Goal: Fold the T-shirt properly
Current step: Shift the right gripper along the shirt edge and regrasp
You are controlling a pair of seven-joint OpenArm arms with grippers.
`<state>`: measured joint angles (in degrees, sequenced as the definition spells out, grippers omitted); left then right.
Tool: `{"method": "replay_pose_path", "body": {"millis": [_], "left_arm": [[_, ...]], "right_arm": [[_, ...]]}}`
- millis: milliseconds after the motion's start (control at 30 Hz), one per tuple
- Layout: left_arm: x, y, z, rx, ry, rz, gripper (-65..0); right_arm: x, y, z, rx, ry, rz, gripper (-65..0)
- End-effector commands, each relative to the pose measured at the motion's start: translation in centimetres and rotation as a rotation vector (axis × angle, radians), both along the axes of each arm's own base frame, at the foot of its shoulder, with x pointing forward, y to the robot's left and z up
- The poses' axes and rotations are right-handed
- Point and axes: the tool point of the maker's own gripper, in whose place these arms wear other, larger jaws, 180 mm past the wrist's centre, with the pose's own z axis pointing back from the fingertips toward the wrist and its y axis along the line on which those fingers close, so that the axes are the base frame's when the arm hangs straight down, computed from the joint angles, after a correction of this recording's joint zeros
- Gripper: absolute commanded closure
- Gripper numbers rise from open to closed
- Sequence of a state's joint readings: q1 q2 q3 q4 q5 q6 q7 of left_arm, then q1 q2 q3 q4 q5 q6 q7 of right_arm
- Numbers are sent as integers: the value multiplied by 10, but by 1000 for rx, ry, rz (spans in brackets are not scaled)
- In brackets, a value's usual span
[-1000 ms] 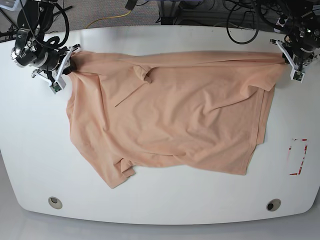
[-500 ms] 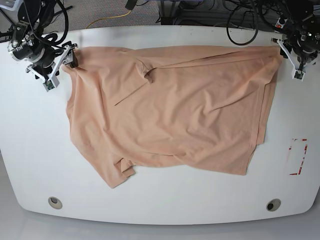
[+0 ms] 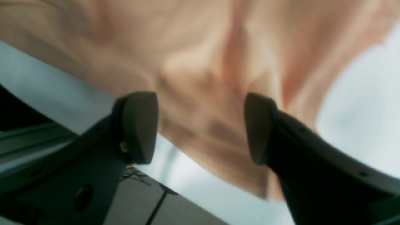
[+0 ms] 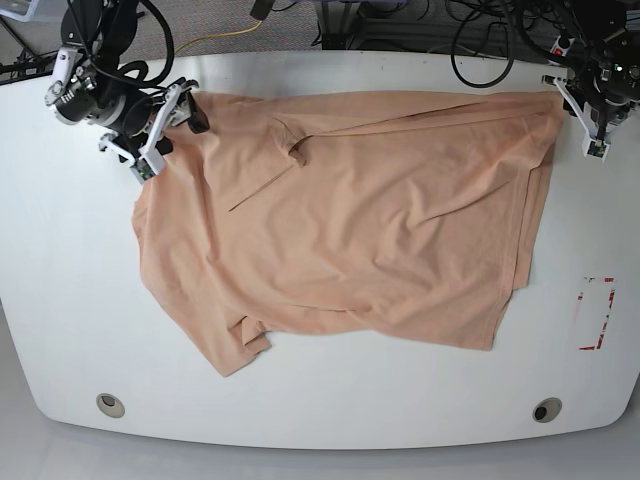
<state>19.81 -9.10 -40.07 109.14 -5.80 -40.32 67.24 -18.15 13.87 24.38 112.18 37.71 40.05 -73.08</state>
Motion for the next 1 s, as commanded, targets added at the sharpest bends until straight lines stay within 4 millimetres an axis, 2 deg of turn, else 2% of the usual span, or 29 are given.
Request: {"method": "replay_pose_path", "body": {"millis": [0, 67, 200, 333, 500, 700, 867, 900, 967], "left_arm": [[5, 5, 8, 23, -24, -2, -67], [5, 5, 8, 23, -24, -2, -33], [5, 6, 9, 24, -27, -2, -24], [5, 6, 9, 24, -27, -2, -24], [6, 4, 10, 21, -32, -2, -22], [12, 5, 12, 20, -49, 0, -22], [13, 4, 13, 19, -53, -1, -22], [13, 4, 13, 19, -53, -1, -22], [13, 4, 13, 19, -53, -1, -22]], "right_arm": [[18, 16, 11, 46, -63, 3, -415], [23, 22, 10, 70, -68, -4, -415], [45, 24, 13, 101, -93, -19, -415], [57, 20, 2, 130, -62, -41, -415], [55, 13, -20, 155, 13, -69, -415], [54, 11, -24, 171, 6, -86, -415], [51, 7, -31, 117, 27, -90, -415], [49, 7, -33, 114, 32, -91, -415], [47, 22, -36, 134, 44, -66, -415]]}}
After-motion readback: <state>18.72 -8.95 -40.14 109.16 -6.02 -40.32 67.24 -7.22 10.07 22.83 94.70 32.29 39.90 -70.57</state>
